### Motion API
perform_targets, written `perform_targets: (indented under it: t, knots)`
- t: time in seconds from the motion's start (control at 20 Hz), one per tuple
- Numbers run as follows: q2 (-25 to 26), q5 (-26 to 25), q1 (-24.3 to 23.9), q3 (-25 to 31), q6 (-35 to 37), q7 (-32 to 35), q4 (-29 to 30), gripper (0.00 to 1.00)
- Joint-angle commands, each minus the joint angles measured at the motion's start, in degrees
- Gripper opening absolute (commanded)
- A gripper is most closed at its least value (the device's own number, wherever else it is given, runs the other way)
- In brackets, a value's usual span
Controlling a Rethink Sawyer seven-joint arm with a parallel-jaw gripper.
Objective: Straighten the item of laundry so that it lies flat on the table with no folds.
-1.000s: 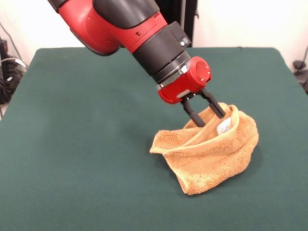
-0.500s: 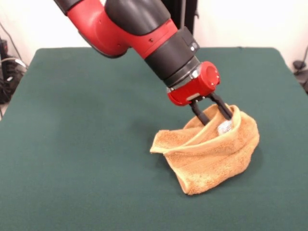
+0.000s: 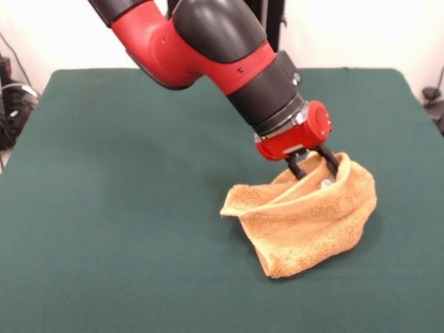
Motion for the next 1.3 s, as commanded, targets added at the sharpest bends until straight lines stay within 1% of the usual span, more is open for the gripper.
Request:
perform_targets:
  t: [0.05, 0.3, 0.4, 0.5, 0.55, 0.7, 0.75, 0.8, 0.9, 1.05, 1.3]
  knots:
    - [3.5, 0.9, 4.1, -4.3, -1.0, 8.5, -7.4, 1.0]
    - [2.7, 0.3, 3.5, -4.2, 0.7, 7.8, -6.4, 1.0]
    - [2.2, 0.8, 2.5, -3.4, 1.8, 8.0, -5.6, 1.0]
    - [1.5, 1.2, 2.6, -4.0, 2.9, 8.1, -5.4, 1.0]
    - [0.9, 1.2, 3.3, -5.0, 5.6, 6.8, -5.8, 0.0]
    - [0.1, 2.4, 3.9, -6.1, 7.6, 7.4, -5.9, 0.0]
    - [0.3, 1.8, 3.5, -5.6, 6.2, 7.4, -5.6, 0.0]
    - [-0.3, 1.4, 4.1, -6.0, 5.2, 7.3, -6.1, 0.0]
    - [-0.3, 2.0, 3.3, -5.0, 6.4, 7.5, -5.6, 0.0]
    - [-3.0, 2.8, 3.1, -4.7, 8.5, 8.5, -3.6, 0.0]
    - [-8.3, 4.1, 1.4, -3.2, 14.4, 9.8, -0.2, 0.0]
